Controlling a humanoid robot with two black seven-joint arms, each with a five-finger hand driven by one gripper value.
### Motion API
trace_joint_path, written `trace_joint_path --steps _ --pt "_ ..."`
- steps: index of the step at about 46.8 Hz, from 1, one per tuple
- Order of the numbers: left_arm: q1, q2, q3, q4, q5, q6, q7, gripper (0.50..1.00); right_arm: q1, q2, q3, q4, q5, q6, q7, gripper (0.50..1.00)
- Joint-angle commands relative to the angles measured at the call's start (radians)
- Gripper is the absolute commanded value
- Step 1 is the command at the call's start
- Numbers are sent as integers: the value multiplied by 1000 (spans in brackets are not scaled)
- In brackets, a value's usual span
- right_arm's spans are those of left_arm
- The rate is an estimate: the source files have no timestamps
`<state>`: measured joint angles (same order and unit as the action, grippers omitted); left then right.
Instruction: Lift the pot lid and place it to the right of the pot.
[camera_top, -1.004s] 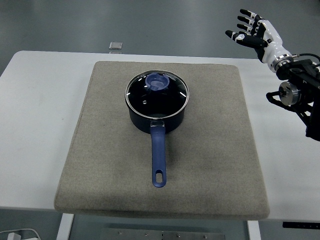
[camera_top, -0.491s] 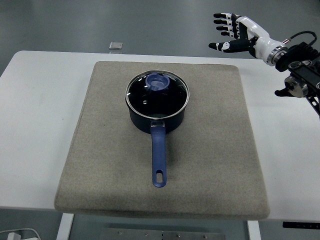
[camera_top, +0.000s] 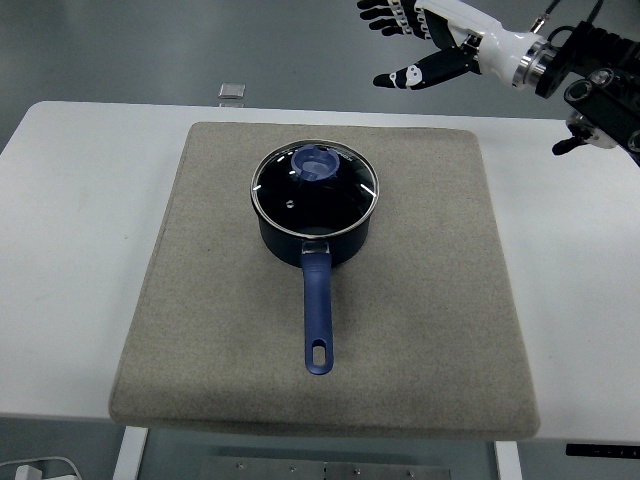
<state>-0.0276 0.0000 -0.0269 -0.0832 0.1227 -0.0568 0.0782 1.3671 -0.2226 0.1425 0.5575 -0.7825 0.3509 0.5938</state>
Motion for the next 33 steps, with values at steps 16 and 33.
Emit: trace_joint_path --steps 16,33 --pt "0 0 -1 0 0 0 0 1000 63 3 0 193 -199 -13 17 903" --pt "0 0 1 0 0 0 0 1000 75 12 3 266 -428 -102 17 903"
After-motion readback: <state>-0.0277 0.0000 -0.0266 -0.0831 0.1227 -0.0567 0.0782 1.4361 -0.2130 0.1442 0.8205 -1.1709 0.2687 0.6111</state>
